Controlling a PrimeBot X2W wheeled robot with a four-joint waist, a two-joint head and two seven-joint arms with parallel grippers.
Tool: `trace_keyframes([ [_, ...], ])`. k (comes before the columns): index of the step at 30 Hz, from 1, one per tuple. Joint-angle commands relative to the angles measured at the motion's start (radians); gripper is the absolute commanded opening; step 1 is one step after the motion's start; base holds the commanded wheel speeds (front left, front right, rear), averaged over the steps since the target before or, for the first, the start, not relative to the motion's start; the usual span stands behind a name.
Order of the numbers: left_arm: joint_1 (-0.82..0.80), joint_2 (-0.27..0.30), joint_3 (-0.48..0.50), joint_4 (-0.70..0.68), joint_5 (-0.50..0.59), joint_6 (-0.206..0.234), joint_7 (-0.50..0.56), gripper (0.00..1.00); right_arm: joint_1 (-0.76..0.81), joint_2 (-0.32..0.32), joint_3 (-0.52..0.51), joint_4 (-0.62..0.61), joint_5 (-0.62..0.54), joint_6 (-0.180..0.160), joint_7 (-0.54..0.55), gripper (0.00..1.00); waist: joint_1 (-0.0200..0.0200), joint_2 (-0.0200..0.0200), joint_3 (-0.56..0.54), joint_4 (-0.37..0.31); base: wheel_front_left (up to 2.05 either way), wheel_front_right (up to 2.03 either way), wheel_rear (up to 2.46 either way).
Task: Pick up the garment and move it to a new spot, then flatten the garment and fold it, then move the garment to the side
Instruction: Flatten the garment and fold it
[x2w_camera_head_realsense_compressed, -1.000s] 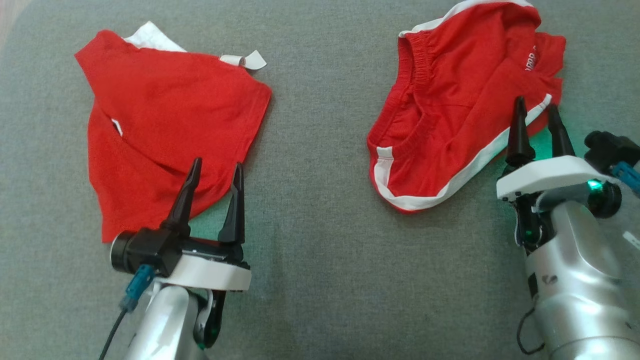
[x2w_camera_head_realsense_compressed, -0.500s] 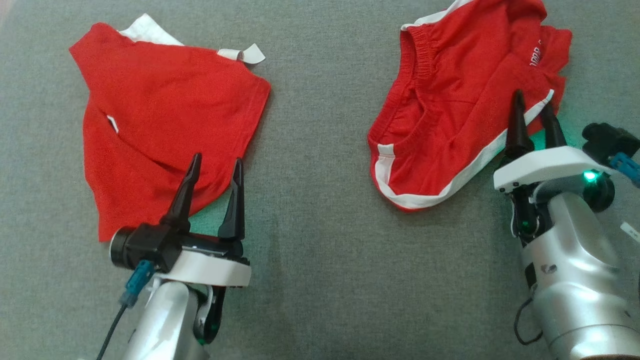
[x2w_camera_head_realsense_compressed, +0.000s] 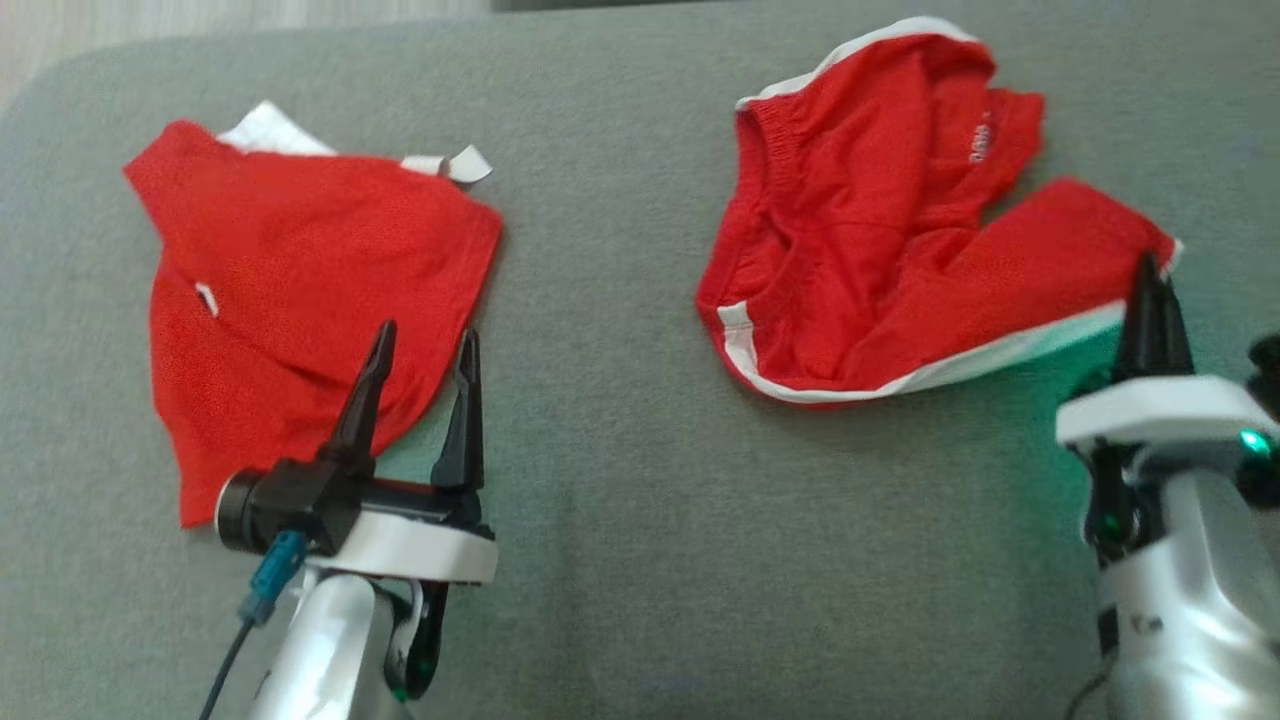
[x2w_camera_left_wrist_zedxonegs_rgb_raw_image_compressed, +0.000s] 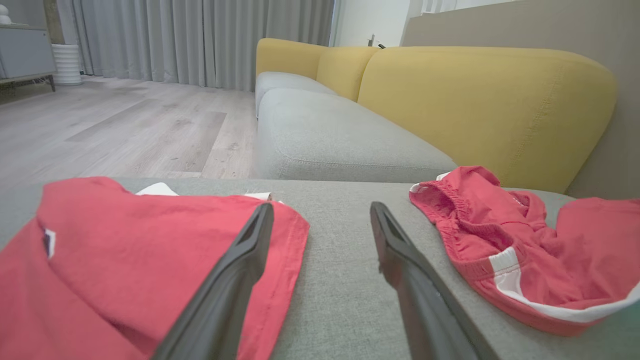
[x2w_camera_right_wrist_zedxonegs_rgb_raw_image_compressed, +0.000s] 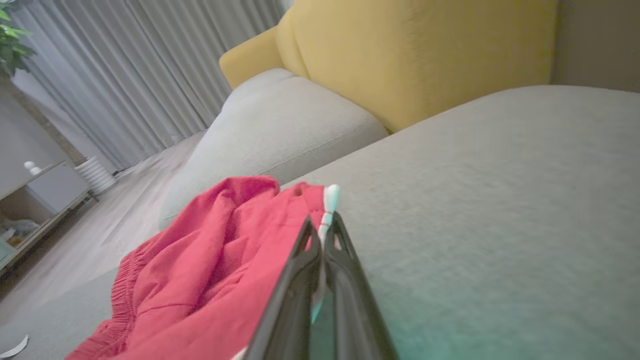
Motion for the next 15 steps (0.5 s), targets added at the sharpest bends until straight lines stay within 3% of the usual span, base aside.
trace_keyframes([
  [1, 0.013, 0.003, 0.035, -0.035, 0.0, 0.008, -0.01, 1.0, 0.043, 0.002, -0.013, -0.074, -0.03, -0.001, -0.011, 0.0, 0.0001, 0.0, -0.037, -0.04, 0.0, 0.0, 0.0],
  [12, 0.031, 0.003, 0.032, -0.042, -0.011, 0.019, -0.01, 1.0, 0.159, 0.002, -0.166, -0.102, -0.122, -0.001, -0.011, 0.0, 0.0001, 0.0, -0.07, -0.093, 0.0, 0.0, 0.0],
  [13, 0.031, 0.003, 0.031, -0.043, -0.012, 0.02, -0.01, 1.0, 0.157, 0.002, -0.179, -0.098, -0.134, -0.001, -0.011, 1.0, 0.0001, 0.0, -0.071, -0.095, 0.0, 0.0, 0.0],
  [15, 0.031, 0.003, 0.028, -0.042, -0.013, 0.021, -0.01, 1.0, 0.148, 0.002, -0.187, -0.102, -0.144, -0.001, -0.011, 1.0, 0.0001, 0.0, -0.072, -0.098, 0.0, 0.0, 0.0],
])
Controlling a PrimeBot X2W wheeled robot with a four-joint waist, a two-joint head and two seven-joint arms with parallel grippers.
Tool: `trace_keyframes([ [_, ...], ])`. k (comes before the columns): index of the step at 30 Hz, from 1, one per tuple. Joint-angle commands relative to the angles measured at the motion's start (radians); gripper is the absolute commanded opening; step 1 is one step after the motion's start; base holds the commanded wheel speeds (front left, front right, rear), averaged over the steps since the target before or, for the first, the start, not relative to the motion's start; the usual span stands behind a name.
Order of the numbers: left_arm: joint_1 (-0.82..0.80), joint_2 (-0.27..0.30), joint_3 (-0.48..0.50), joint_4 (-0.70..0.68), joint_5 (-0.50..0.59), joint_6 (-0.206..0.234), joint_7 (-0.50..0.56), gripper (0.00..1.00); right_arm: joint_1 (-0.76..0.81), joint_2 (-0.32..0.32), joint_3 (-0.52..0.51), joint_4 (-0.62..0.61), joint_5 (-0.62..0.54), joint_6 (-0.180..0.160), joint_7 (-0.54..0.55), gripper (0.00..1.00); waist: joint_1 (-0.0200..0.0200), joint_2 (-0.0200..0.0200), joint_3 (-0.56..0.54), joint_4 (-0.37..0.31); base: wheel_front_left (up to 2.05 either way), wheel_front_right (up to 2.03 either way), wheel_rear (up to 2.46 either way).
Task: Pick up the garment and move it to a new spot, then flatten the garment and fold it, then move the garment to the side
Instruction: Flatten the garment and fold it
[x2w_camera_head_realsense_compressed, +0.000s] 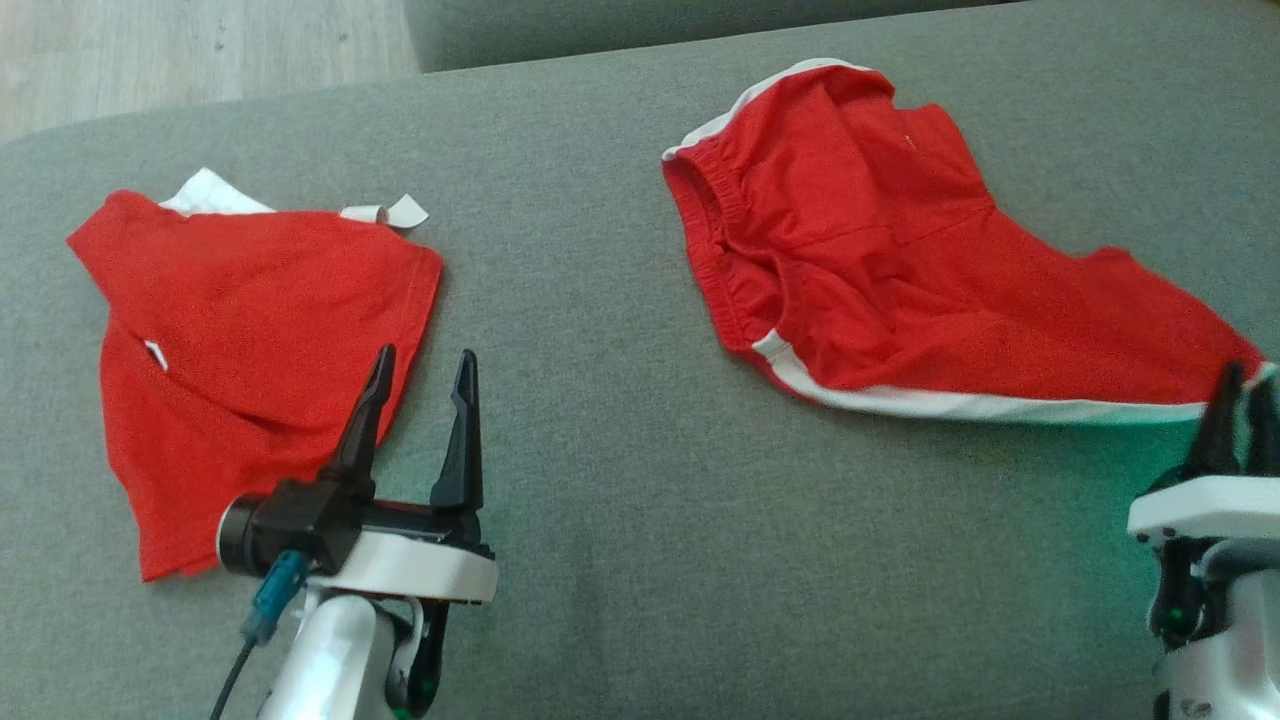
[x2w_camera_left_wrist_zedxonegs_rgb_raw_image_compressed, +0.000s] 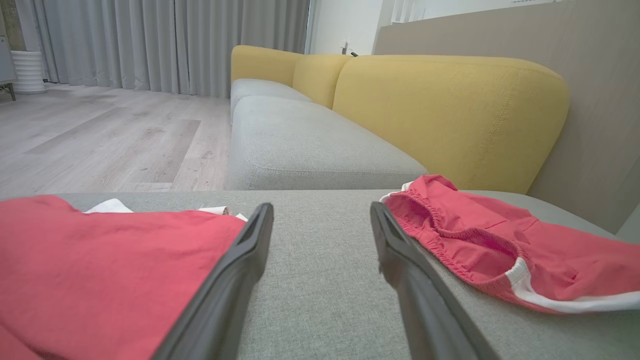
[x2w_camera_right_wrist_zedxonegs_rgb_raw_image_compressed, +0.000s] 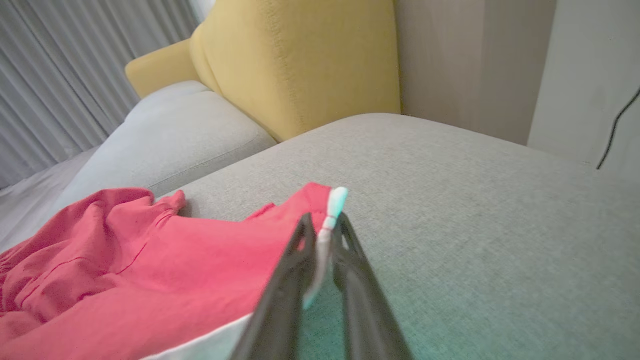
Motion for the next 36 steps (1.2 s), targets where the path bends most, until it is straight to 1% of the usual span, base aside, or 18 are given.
trace_keyframes([
  [1, -0.01, 0.003, 0.027, -0.034, -0.007, 0.004, -0.01, 1.0, -0.033, -0.005, 0.026, -0.044, -0.009, -0.001, -0.011, 1.0, 0.0001, -0.0001, -0.001, -0.001, 0.0, 0.0, 0.0],
  [3, -0.01, 0.003, 0.027, -0.034, -0.007, 0.004, -0.01, 1.0, -0.039, -0.005, 0.045, -0.085, -0.009, -0.001, -0.011, 1.0, 0.0001, -0.0001, -0.001, -0.002, 0.0, 0.0, 0.0],
  [6, -0.012, 0.003, 0.024, -0.031, -0.006, 0.0, -0.01, 1.0, -0.029, -0.005, 0.124, -0.174, 0.001, -0.001, -0.011, 1.0, 0.0001, -0.0001, -0.002, 0.004, 0.0, 0.0, 0.0],
  [10, -0.017, 0.003, 0.019, -0.03, -0.003, -0.003, -0.01, 1.0, 0.017, -0.005, 0.295, -0.304, 0.005, -0.001, -0.011, 1.0, 0.0001, -0.0001, -0.001, 0.024, 0.0, 0.0, 0.0],
  [13, -0.018, 0.003, 0.013, -0.029, -0.004, -0.003, -0.01, 1.0, 0.051, -0.005, 0.425, -0.333, -0.021, -0.001, -0.011, 1.0, 0.0001, -0.0001, 0.0, 0.046, 0.0, 0.0, 0.0],
  [17, -0.019, 0.003, 0.006, -0.026, -0.008, -0.002, -0.01, 1.0, 0.055, -0.005, 0.555, -0.272, -0.054, -0.001, -0.001, 1.0, 0.0001, -0.0001, 0.006, 0.079, 0.0, 0.0, 0.0],
  [21, -0.024, 0.003, -0.002, -0.022, -0.012, -0.002, -0.01, 1.0, 0.017, -0.005, 0.627, -0.191, -0.112, -0.001, 0.039, 1.0, 0.0001, -0.0001, 0.019, 0.113, 0.0, 0.0, 0.0],
  [26, -0.035, 0.003, -0.016, -0.023, -0.019, 0.001, -0.01, 1.0, -0.039, -0.005, 0.653, -0.088, -0.153, -0.001, 0.075, 1.0, 0.0001, -0.0001, 0.04, 0.149, 0.0, 0.0, 0.0],
  [31, -0.043, 0.003, -0.025, -0.023, -0.024, 0.002, -0.01, 1.0, -0.09, -0.005, 0.624, 0.004, -0.217, -0.001, 0.089, 1.0, 0.0001, -0.0001, 0.057, 0.173, 0.0, 0.0, 0.0],
  [36, -0.049, 0.003, -0.031, -0.024, -0.026, 0.002, -0.01, 1.0, -0.117, -0.005, 0.621, 0.063, -0.227, -0.001, 0.094, 1.0, 0.0001, -0.0001, 0.067, 0.186, 0.0, 0.0, 0.0],
])
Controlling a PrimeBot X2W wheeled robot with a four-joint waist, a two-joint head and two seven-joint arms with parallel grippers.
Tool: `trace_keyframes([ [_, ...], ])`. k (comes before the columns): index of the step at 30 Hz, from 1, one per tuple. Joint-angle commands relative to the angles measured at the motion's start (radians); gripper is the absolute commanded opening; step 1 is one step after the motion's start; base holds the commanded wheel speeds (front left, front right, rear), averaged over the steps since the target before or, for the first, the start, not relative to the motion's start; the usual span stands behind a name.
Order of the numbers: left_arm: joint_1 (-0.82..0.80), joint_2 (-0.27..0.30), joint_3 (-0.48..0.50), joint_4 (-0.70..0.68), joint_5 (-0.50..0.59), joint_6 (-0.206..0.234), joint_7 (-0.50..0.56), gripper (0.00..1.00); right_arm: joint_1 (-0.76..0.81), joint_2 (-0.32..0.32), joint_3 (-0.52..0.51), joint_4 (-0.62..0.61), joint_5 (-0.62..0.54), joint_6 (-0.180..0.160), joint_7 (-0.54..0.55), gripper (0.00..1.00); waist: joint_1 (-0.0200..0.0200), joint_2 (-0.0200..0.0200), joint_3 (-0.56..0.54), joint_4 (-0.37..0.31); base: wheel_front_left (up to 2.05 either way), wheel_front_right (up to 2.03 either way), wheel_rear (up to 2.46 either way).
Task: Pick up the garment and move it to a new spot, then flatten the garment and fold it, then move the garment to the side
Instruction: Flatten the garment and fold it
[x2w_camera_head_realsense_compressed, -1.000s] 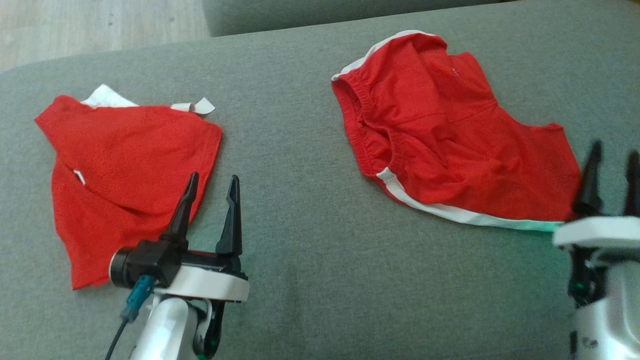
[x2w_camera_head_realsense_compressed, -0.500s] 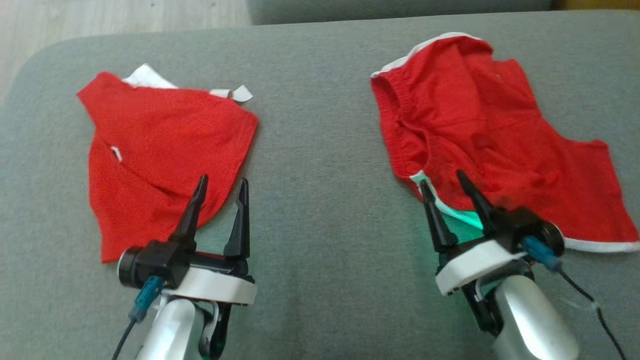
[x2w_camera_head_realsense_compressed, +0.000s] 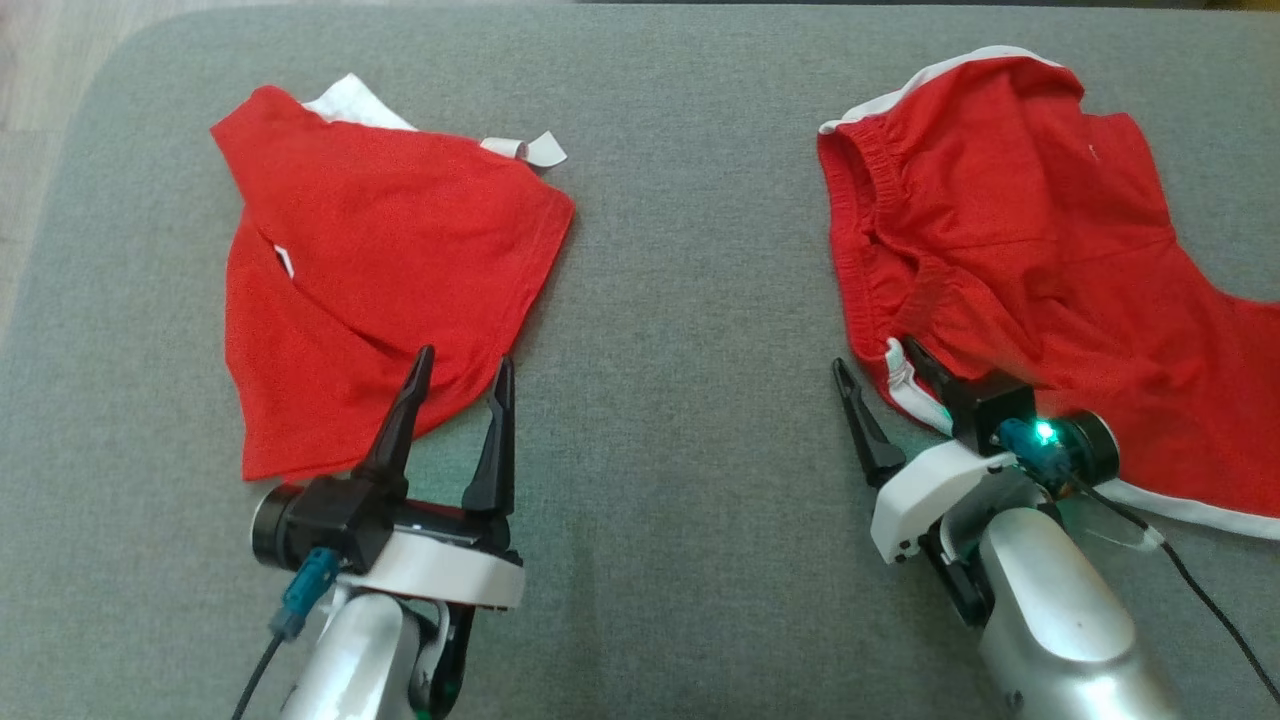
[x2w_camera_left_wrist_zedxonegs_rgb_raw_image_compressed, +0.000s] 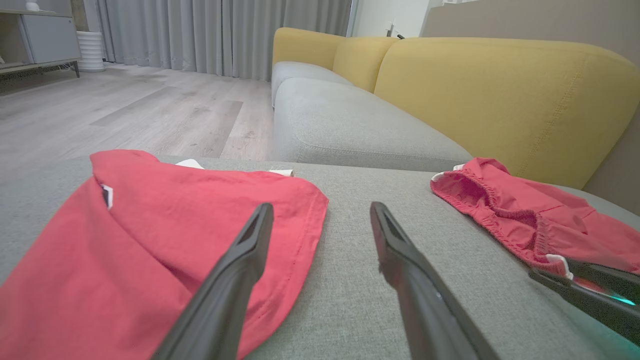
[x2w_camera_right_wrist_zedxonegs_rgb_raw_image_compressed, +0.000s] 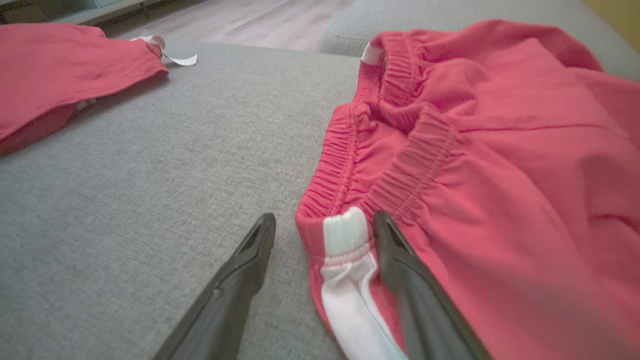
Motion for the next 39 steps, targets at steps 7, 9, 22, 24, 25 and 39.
trace_keyframes([
  [7, -0.044, 0.003, 0.032, -0.026, -0.009, 0.003, -0.01, 1.0, -0.046, 0.0, 0.098, 0.039, 0.045, -0.001, -0.022, 0.0, -0.0001, 0.0, 0.003, 0.004, 0.0, 0.0, 0.0],
  [9, -0.044, 0.003, 0.036, -0.024, -0.008, 0.004, -0.01, 1.0, -0.053, 0.0, 0.137, 0.037, 0.073, -0.001, -0.039, 0.0, -0.0001, 0.0, 0.002, 0.0, 0.0, 0.0, 0.0],
  [22, -0.038, 0.003, 0.039, -0.014, -0.003, 0.004, -0.01, 1.0, -0.054, 0.0, 0.382, 0.011, 0.171, -0.001, -0.075, 0.37, -0.0001, 0.0, -0.033, -0.025, 0.0, 0.0, 0.0],
  [24, -0.034, 0.003, 0.038, -0.012, -0.002, 0.004, -0.01, 1.0, -0.049, 0.0, 0.385, 0.01, 0.177, -0.001, -0.077, 1.0, -0.0001, 0.0, -0.043, -0.029, 0.0, 0.0, 0.0],
  [25, -0.032, 0.003, 0.039, -0.012, -0.002, 0.005, -0.01, 1.0, -0.045, 0.0, 0.383, 0.004, 0.186, -0.001, -0.08, 1.0, -0.0001, 0.0, -0.048, -0.031, 0.0, 0.0, 0.0],
  [39, -0.014, 0.003, 0.034, -0.023, 0.028, -0.013, -0.01, 1.0, 0.144, 0.0, -0.196, -0.293, 0.042, -0.001, -0.108, 1.0, -0.0001, 0.0, -0.093, -0.129, 0.0, 0.0, 0.0],
])
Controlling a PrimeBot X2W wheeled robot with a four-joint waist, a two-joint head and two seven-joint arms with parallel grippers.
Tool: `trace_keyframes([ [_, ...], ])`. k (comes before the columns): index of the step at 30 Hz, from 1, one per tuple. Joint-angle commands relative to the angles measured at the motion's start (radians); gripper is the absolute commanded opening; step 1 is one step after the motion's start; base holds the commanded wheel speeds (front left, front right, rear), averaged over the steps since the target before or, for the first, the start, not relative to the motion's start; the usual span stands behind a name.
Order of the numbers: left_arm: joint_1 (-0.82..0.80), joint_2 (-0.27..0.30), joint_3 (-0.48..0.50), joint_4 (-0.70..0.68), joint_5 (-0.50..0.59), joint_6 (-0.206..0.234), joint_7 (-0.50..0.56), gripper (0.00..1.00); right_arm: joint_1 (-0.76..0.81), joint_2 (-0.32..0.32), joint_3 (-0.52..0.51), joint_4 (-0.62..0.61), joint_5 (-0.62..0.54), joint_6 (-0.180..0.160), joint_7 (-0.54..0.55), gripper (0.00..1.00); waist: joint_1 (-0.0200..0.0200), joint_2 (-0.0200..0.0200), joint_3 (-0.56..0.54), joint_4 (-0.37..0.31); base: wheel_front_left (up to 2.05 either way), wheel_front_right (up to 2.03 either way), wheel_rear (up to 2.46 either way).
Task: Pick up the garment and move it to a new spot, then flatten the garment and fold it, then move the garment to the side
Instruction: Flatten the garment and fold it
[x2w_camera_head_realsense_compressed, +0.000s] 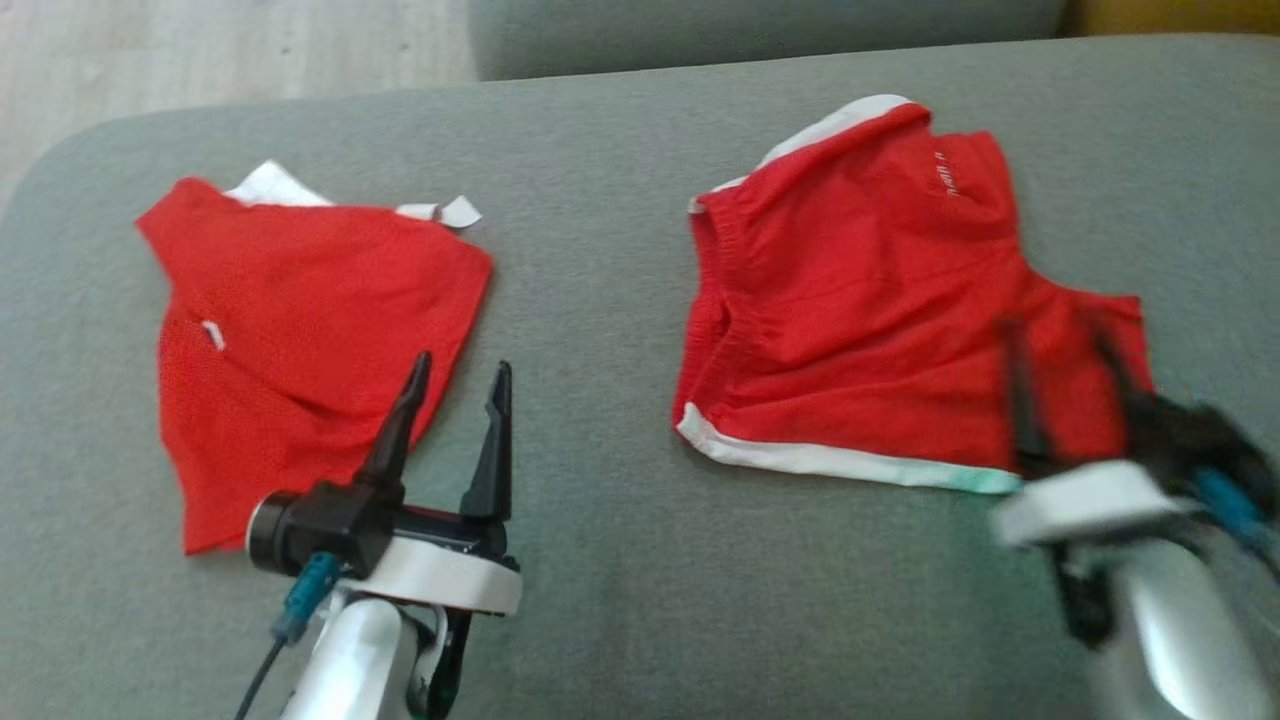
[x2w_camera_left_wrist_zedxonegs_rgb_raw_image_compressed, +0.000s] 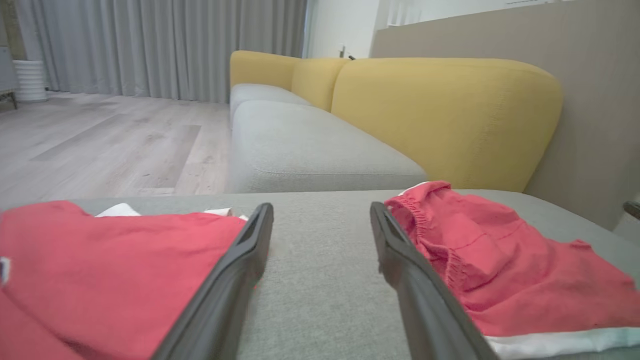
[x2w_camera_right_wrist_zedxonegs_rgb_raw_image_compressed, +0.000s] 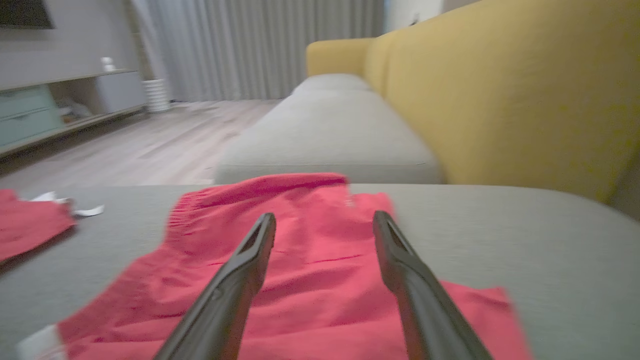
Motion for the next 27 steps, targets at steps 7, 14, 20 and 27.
trace_keyframes([
  [7, -0.033, 0.003, -0.005, -0.017, 0.026, -0.017, -0.01, 1.0, 0.163, 0.01, -0.131, -0.176, -0.058, -0.001, -0.01, 1.0, 0.0001, 0.0, 0.024, -0.069, 0.0, 0.0, 0.0],
  [14, -0.07, 0.01, -0.061, 0.023, 0.045, -0.038, -0.01, 1.0, 0.159, 0.01, -0.139, -0.217, 0.001, -0.001, -0.01, 1.0, 0.0001, 0.0, 0.061, -0.098, 0.0, 0.0, 0.0],
  [20, -0.152, 0.053, -0.237, 0.104, 0.018, -0.049, 0.066, 1.0, 0.153, 0.01, -0.14, -0.213, 0.007, -0.001, -0.01, 1.0, 0.0001, 0.0, 0.089, -0.118, 0.0, 0.0, 0.0],
  [27, -0.24, 0.137, -0.379, 0.142, -0.062, -0.05, 0.136, 1.0, 0.143, 0.01, -0.144, -0.199, 0.022, -0.001, -0.01, 1.0, 0.0001, 0.0, 0.11, -0.145, 0.0, 0.0, 0.0],
])
